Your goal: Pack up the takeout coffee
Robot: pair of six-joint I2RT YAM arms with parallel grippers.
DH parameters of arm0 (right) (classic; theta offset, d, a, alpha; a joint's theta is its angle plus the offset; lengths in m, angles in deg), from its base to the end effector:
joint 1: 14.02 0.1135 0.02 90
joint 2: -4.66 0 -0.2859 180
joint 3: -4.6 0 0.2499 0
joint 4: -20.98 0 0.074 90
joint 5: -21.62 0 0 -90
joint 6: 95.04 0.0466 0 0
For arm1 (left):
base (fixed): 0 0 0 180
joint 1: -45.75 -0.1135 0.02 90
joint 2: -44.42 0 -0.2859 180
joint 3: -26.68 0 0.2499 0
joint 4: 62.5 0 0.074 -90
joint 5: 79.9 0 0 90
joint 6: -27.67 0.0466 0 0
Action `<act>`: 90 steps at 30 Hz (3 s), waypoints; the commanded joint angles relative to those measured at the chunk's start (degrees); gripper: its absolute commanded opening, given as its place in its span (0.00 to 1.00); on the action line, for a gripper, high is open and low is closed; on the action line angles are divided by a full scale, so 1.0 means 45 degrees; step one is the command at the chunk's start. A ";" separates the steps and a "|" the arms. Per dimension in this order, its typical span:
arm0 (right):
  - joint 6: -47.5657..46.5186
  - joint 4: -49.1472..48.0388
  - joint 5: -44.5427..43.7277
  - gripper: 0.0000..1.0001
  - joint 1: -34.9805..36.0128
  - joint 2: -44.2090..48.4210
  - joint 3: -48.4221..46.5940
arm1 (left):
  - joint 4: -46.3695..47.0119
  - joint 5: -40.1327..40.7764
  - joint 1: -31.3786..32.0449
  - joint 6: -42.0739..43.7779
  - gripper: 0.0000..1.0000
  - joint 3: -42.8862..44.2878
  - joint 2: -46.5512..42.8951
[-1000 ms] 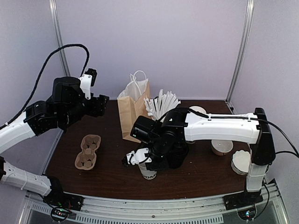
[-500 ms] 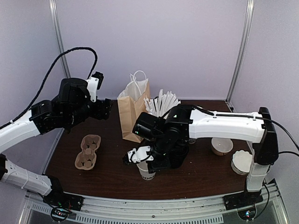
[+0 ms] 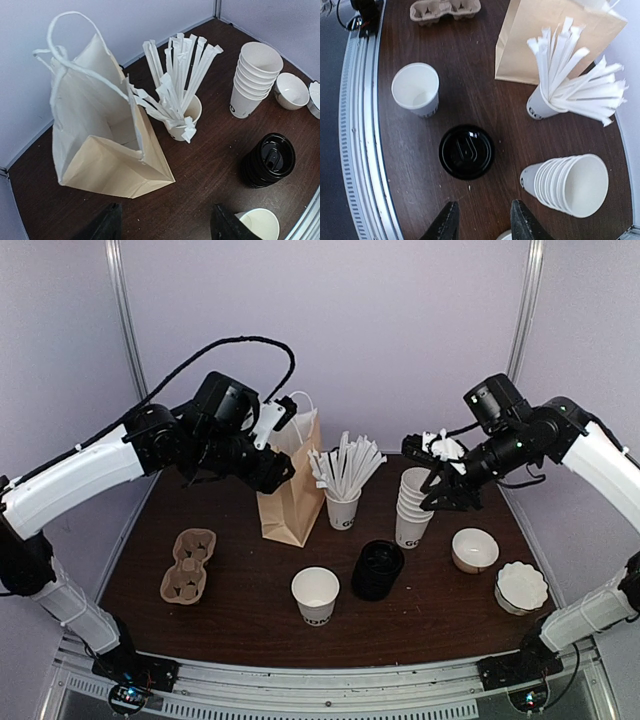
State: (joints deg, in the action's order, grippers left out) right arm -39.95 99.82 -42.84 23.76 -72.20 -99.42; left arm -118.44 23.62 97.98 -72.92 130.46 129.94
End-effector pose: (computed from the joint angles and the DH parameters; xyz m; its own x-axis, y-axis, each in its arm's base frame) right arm 0.1847 0.1686 0.4149 -0.0712 -0.7085 -0.7021 -0.9814 0.1754 -0.0775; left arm 0.2104 -0.2537 0.4039 -0.4884 0.3386 -0.8042 0.5753 0.8179 -0.0050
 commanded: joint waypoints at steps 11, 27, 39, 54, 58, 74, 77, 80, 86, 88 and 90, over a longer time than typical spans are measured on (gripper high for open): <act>-0.4915 0.1077 -0.2396 0.38 0.1871 -0.0489 0.2785 | 0.0153 -0.0711 -0.0073 -0.0075 0.73 0.0341 0.1099; -0.6062 -0.0233 -0.4739 0.39 0.3316 -0.2979 0.2810 | 0.0524 -0.0247 -0.0270 -0.0959 0.78 -0.1434 -0.0371; -0.6445 -0.0838 -0.5143 0.39 0.3404 -0.4024 0.2690 | 0.0842 -0.0311 -0.0329 -0.1057 0.78 -0.2142 -0.0683; -0.6557 -0.1034 -0.6043 0.31 0.3772 -0.4041 0.3200 | 0.1076 -0.0367 -0.0423 -0.1091 0.78 -0.2375 -0.0686; -0.6523 -0.1193 -0.6122 0.29 0.3830 -0.4017 0.3367 | 0.1081 -0.0387 -0.0415 -0.1102 0.78 -0.2377 -0.0700; -0.6113 -0.0661 -0.6125 0.08 0.3996 -0.3652 0.2627 | 0.1146 -0.0437 -0.0434 -0.1119 0.78 -0.2397 -0.0758; -0.5856 0.0048 -0.5716 0.08 0.4040 -0.3453 0.1927 | 0.1178 -0.0340 -0.0462 -0.0994 0.78 -0.2312 -0.0699; -0.5651 0.0309 -0.5211 0.08 0.4084 -0.3262 0.1728 | 0.1159 -0.0384 -0.0532 -0.0882 0.78 -0.2181 -0.0663; -0.5444 0.0302 -0.5163 0.08 0.4094 -0.3286 0.1890 | 0.1039 -0.0520 -0.0561 -0.0724 0.78 -0.1852 -0.0565; -0.5392 0.0140 -0.5263 0.08 0.4092 -0.3362 0.2026 | 0.0968 -0.0561 -0.0554 -0.0711 0.78 -0.1769 -0.0536; -0.5323 0.0083 -0.5351 0.08 0.4085 -0.3407 0.2112 | 0.0927 -0.0563 -0.0552 -0.0738 0.78 -0.1710 -0.0585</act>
State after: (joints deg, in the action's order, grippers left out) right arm -65.16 99.78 -67.06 41.84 -87.50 -90.77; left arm -115.51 21.63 95.92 -77.14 120.59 127.86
